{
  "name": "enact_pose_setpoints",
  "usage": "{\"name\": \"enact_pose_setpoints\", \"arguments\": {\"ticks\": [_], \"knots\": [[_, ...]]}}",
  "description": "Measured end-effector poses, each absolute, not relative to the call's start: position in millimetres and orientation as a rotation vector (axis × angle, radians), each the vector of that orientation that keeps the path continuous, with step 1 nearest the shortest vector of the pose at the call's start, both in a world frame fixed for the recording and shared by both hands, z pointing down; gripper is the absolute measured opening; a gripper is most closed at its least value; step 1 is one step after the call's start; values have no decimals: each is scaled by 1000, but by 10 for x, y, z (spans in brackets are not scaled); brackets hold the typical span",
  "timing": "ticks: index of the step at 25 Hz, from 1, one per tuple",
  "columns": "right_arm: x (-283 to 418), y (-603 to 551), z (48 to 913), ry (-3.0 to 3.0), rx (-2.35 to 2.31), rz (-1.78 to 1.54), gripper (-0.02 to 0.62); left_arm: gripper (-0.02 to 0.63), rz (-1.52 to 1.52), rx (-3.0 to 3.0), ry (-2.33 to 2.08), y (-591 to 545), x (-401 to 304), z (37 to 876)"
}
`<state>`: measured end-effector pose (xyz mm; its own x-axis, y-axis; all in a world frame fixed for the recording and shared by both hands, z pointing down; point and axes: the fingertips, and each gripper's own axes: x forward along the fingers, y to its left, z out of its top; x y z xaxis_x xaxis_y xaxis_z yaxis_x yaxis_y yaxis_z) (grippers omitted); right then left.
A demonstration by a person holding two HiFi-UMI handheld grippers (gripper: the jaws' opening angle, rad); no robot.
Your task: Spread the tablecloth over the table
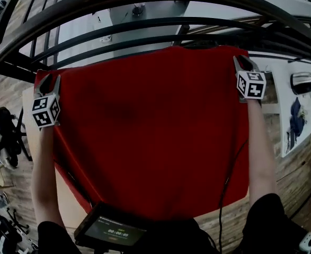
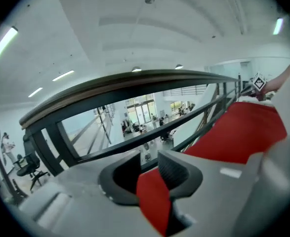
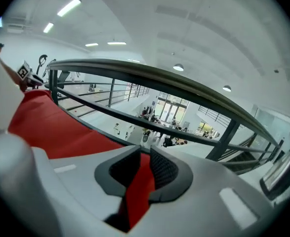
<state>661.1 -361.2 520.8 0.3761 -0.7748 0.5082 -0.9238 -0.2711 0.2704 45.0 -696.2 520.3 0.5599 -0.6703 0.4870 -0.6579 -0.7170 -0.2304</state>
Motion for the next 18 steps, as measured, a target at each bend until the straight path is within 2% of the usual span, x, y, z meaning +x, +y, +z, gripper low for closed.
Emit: {"name": "enact_pose_setpoints", "arguments": {"ticks": [1, 2, 3, 7, 11, 18], "knots": [[6458, -3361, 5242, -1471, 2137, 381, 44, 68, -833, -2789, 1101, -6627, 682, 5193], [6294, -3154, 5310, -1476, 2149, 392, 19, 15, -794, -2826, 1029, -6329, 900, 5207], [6119, -3000, 5401, -1479, 2155, 407, 15, 6, -759, -2872, 967, -6074, 1088, 5238], [5584, -2532, 5560, -1505, 2196, 449, 9, 6, -631, -3083, 832, -5198, 1723, 5264], [5214, -2036, 5314, -1519, 2311, 454, 9, 6, -574, -3162, 650, -4299, 2237, 5046], [4549, -866, 5247, -1379, 2381, 544, 9, 6, -625, -3272, 280, -2509, 2494, 4942]]}}
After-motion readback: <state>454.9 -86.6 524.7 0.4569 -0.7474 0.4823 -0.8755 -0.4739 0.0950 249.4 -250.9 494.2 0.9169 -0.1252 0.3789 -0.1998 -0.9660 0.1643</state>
